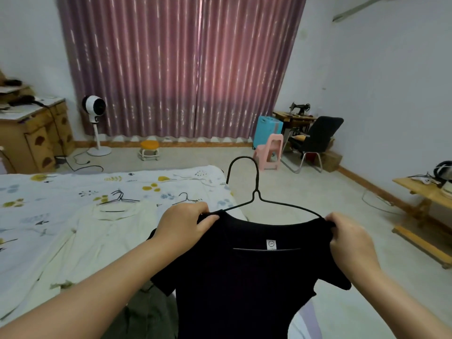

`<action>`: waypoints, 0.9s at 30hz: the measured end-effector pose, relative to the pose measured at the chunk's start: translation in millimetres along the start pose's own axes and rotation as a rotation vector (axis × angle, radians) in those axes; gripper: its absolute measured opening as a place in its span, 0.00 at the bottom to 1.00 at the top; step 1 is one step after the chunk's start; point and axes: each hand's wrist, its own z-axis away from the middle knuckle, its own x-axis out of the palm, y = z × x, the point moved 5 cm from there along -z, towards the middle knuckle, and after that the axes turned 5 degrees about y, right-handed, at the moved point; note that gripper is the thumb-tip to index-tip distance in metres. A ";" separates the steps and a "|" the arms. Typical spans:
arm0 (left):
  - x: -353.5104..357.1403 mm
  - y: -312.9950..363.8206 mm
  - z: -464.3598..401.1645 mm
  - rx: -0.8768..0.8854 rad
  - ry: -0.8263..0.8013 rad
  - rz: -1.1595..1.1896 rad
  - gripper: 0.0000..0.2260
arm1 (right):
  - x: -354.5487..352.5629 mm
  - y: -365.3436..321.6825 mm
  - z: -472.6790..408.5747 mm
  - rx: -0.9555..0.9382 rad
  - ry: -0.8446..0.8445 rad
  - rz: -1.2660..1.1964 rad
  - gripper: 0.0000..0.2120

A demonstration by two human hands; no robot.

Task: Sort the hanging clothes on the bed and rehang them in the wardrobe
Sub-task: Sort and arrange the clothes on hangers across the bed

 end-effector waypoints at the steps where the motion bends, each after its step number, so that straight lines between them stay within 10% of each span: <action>1: 4.5 -4.7 -10.1 -0.018 0.009 -0.011 0.12 | 10.3 -1.1 -12.9 -0.007 -0.012 0.004 0.09; 27: 161.4 -216.4 -202.1 -0.461 -0.004 -0.459 0.14 | 346.8 -64.6 -266.1 -0.373 -0.304 0.058 0.16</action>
